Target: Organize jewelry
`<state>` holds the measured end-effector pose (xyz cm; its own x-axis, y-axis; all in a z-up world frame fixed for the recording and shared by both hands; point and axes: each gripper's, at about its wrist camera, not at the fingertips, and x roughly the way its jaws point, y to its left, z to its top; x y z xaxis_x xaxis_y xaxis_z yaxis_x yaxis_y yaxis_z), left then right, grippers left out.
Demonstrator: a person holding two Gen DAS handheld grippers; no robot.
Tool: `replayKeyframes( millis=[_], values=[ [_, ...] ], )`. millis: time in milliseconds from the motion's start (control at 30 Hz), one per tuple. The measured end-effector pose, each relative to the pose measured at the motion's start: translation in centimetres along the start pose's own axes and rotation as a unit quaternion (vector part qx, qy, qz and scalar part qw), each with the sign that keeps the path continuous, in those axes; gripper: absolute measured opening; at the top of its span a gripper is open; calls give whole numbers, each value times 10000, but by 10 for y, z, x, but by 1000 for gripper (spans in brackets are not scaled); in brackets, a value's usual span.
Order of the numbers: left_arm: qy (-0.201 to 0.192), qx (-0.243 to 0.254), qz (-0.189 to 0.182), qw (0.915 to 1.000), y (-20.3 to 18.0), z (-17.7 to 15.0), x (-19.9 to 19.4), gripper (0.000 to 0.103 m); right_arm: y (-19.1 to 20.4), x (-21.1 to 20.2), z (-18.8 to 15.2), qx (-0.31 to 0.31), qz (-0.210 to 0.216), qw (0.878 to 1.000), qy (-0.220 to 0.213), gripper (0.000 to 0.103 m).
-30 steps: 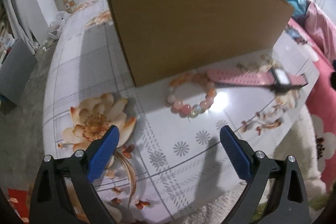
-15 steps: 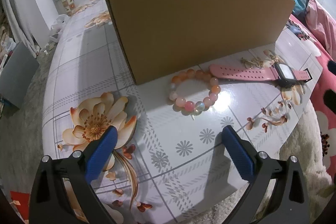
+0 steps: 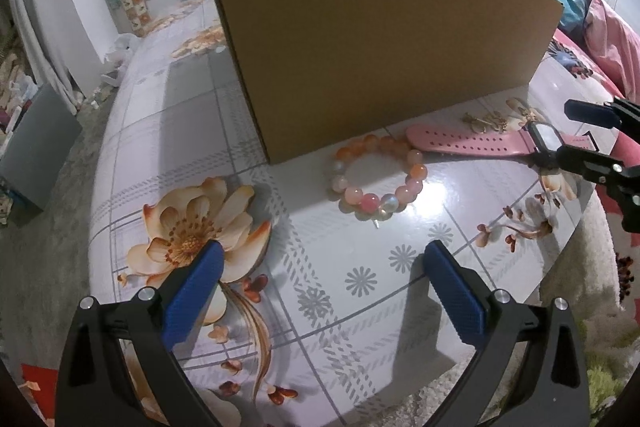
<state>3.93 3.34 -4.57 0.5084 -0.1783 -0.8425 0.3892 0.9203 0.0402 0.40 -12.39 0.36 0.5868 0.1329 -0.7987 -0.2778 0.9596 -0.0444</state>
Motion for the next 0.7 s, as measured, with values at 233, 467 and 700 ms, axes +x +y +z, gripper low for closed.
replayKeyframes(
  millis=[233,467,700],
  values=[
    [-599,238,-418,9970,-18,5,-27,89,4,12,3,-492,107,9983,285,65],
    [-821,850,-819,9896,-54,17,-33,62,-1,19,5,-745,249,9957,500,48],
    [-801,1545,-823,9813,-88,21,-16,54,-25,18,10,-400,958,9928,591,48]
  ],
)
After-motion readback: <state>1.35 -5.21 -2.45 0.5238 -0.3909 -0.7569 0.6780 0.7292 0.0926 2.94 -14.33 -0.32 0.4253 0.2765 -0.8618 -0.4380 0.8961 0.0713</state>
